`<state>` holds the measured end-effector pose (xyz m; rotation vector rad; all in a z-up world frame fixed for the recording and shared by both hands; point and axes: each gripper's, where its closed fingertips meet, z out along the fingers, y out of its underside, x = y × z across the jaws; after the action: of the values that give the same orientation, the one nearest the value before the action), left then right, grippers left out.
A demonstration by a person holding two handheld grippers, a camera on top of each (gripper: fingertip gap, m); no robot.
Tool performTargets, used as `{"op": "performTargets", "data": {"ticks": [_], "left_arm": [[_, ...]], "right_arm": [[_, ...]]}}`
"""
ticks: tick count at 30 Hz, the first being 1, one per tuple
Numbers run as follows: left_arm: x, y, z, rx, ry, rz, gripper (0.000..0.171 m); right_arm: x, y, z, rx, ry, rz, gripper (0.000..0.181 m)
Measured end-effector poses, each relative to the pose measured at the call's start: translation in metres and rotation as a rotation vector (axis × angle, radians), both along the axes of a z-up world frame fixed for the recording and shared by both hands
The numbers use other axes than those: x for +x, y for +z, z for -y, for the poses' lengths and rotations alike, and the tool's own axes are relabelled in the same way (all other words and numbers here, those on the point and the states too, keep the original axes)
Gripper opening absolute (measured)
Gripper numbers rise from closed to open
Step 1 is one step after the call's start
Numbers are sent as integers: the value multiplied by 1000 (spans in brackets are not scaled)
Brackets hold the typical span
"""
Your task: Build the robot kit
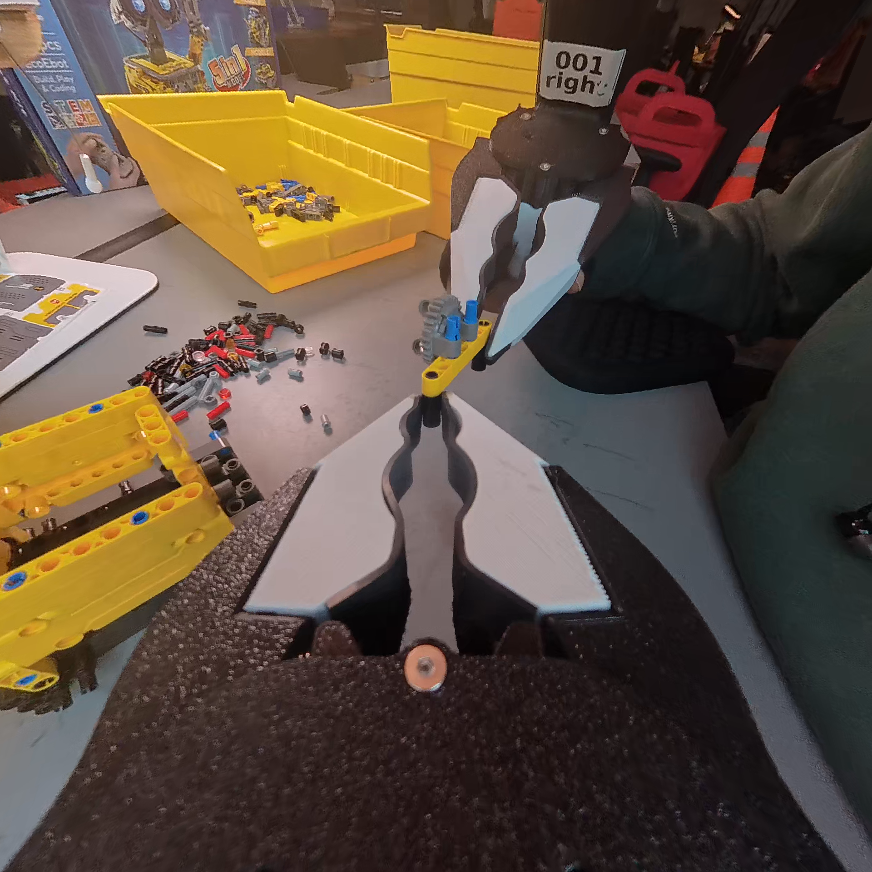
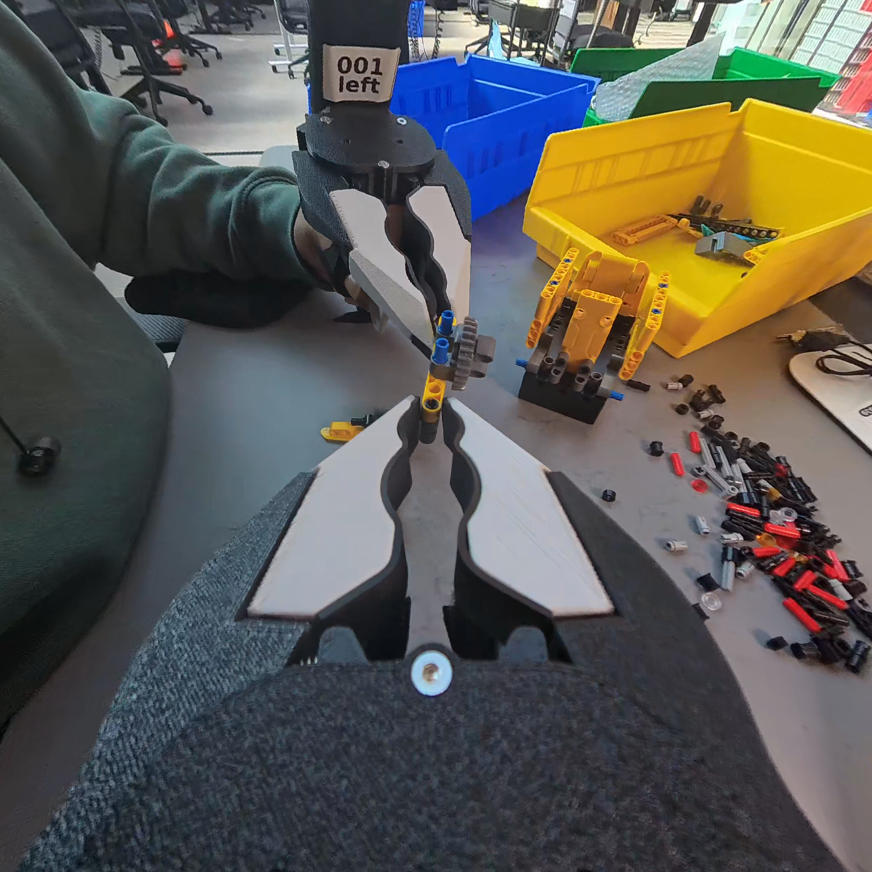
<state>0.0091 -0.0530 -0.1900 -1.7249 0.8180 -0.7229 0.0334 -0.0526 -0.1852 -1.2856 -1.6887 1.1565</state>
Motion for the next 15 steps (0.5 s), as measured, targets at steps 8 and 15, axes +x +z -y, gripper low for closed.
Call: {"op": "performTargets", "data": {"ticks": [8,15], "left_arm": [[5,-21,18,-64,-128,-91,7],[6,-35,32,-125,-214,-159,7]], "right_arm": [[1,-12,7,-8,27,67,6],[3,-29,22,14,91,139,7]]}}
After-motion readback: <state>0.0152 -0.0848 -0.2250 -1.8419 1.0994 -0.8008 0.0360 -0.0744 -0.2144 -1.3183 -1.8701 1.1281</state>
